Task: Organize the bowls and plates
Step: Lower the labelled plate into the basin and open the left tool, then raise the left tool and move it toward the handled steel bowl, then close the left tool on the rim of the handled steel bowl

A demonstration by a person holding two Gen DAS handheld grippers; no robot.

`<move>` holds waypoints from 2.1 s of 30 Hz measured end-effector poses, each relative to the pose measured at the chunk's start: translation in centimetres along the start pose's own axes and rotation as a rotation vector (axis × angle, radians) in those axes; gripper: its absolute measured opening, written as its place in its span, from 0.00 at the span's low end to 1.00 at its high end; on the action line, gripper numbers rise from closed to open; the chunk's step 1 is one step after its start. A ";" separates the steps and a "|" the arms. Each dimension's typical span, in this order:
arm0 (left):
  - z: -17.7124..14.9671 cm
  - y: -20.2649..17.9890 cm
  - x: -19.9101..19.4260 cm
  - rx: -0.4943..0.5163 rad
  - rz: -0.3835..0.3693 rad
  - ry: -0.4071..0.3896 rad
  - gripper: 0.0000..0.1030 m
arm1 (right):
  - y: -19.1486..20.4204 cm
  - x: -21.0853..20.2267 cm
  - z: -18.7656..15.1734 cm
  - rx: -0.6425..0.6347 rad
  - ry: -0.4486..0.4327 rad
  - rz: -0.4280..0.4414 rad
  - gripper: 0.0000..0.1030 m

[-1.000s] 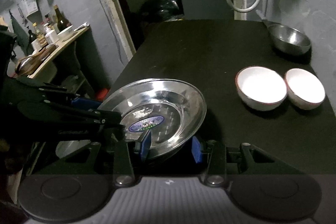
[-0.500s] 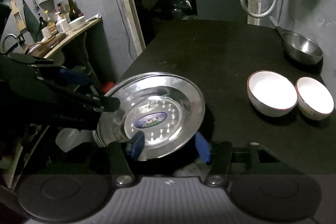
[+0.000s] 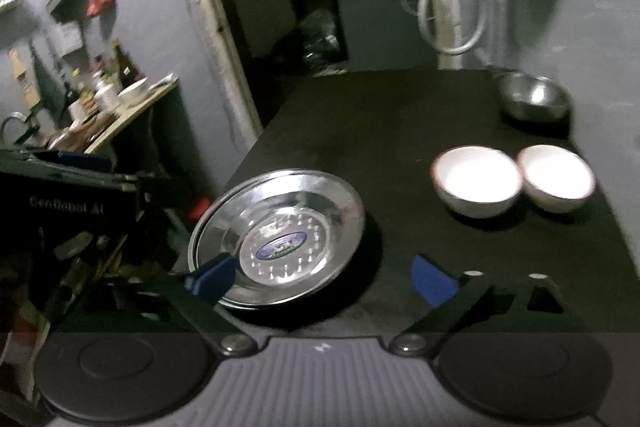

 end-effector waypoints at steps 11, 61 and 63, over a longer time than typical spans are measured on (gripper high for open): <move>-1.2 1.7 -7.5 -0.115 -0.140 -0.217 0.99 | 3.1 -10.5 -0.3 0.074 -0.210 -0.171 1.00; 19.6 -3.9 12.2 -0.054 -0.155 -0.226 0.99 | -9.2 2.0 17.7 0.070 -0.283 -0.410 1.00; 20.0 -4.8 14.4 -0.010 -0.165 -0.211 0.99 | -10.3 2.7 17.8 0.131 -0.271 -0.364 1.00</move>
Point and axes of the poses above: each gripper's, at about its wrist camera, not at the fingertips, and x roughly the way its jaws point, y to its left, z to its top, the point moved 2 cm from there along x, roughly the way its jaws point, and after that the axes turned 11 degrees about x, right-handed, at the moved point
